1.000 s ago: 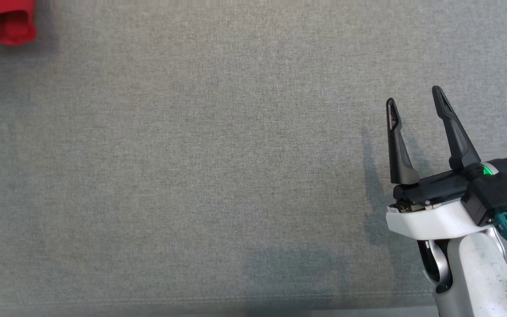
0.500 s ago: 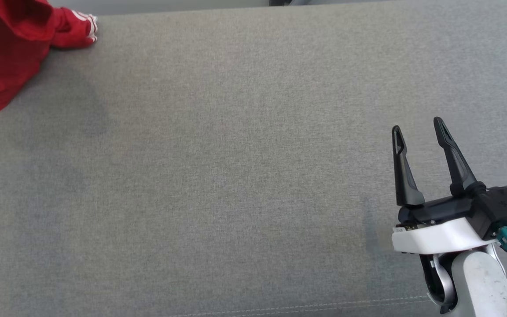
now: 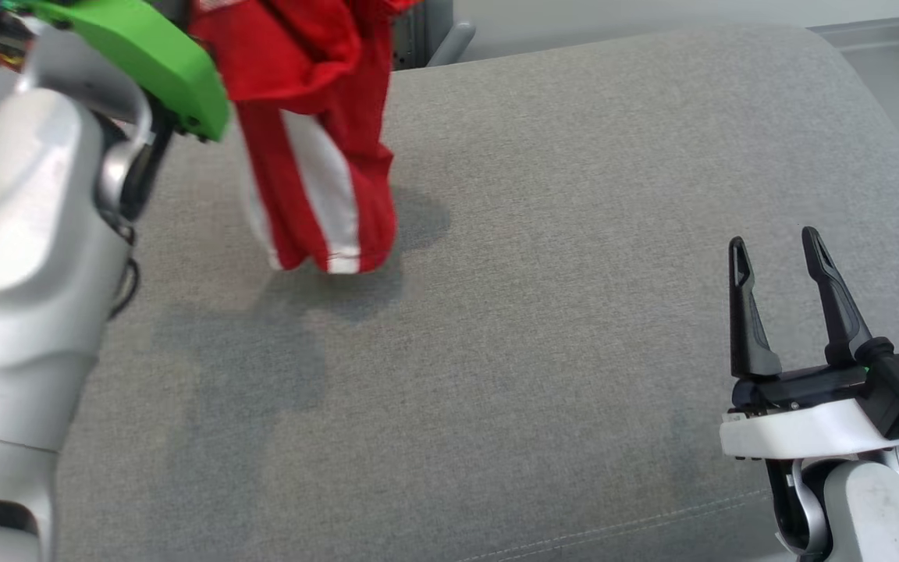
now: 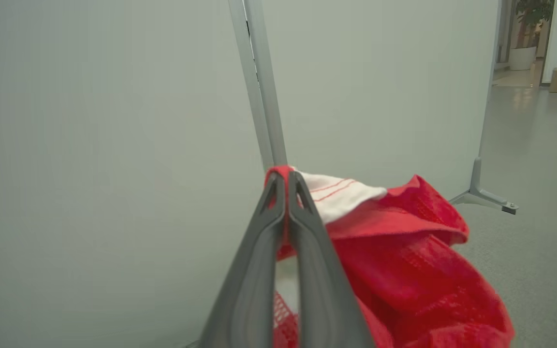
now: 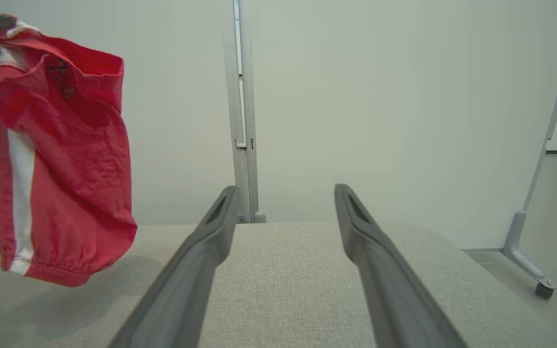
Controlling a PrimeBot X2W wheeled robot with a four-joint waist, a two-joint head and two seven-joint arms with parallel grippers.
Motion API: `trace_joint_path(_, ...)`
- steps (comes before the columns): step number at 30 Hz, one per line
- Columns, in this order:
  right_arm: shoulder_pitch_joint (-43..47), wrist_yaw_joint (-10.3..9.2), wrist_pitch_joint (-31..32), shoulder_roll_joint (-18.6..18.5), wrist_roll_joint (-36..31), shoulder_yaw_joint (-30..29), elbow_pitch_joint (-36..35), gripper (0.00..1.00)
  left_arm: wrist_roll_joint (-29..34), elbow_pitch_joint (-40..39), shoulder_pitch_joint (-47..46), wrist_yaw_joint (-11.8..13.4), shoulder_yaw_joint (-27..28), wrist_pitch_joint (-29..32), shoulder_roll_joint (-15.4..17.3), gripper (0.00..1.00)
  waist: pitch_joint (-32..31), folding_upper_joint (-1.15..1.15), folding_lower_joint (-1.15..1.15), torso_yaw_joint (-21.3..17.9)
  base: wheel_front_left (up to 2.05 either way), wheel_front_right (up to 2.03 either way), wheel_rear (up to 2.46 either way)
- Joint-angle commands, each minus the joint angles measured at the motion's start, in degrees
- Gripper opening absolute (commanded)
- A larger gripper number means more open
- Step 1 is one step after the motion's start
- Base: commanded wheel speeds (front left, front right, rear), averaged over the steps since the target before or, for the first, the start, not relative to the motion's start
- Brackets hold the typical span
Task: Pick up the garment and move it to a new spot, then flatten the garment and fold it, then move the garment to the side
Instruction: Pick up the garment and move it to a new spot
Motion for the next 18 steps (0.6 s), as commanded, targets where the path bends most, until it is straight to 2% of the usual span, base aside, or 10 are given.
trace_joint_path(1,0.5,-0.02,-0.2,-0.1,0.4,0.0,-0.1,1.00,-0.3,-1.0,2.5,0.7,-0.6,-0.6,-1.4,0.00,0.6,0.00,0.00,-1.7,0.00,0.00,0.00)
trace_joint_path(5,-0.5,-0.02,-0.2,-0.1,0.7,-0.1,0.0,1.00,-2.4,-1.4,7.4,2.3,-1.4,-3.2,-6.6,0.00,2.0,0.00,0.00,-3.2,0.00,0.00,0.00)
trace_joint_path(9,-1.5,-0.02,-0.2,-0.1,1.2,0.2,0.1,1.00,-3.0,1.4,11.1,3.8,-2.3,-6.9,-11.4,0.00,3.5,0.00,0.00,-4.8,0.00,0.00,0.00)
trace_joint_path(10,-1.5,-0.02,-0.2,-0.1,1.2,0.2,0.1,1.00,-3.0,1.4,11.1,3.8,-2.3,-6.9,-11.4,0.00,3.5,0.00,0.00,-4.8,0.00,0.00,0.00)
trace_joint_path(18,-2.8,-0.02,-0.2,-0.1,2.0,1.2,0.5,1.00,-3.9,9.3,13.8,5.0,-5.0,-11.9,-17.4,0.00,6.1,0.00,0.00,-7.9,0.00,0.00,0.00)
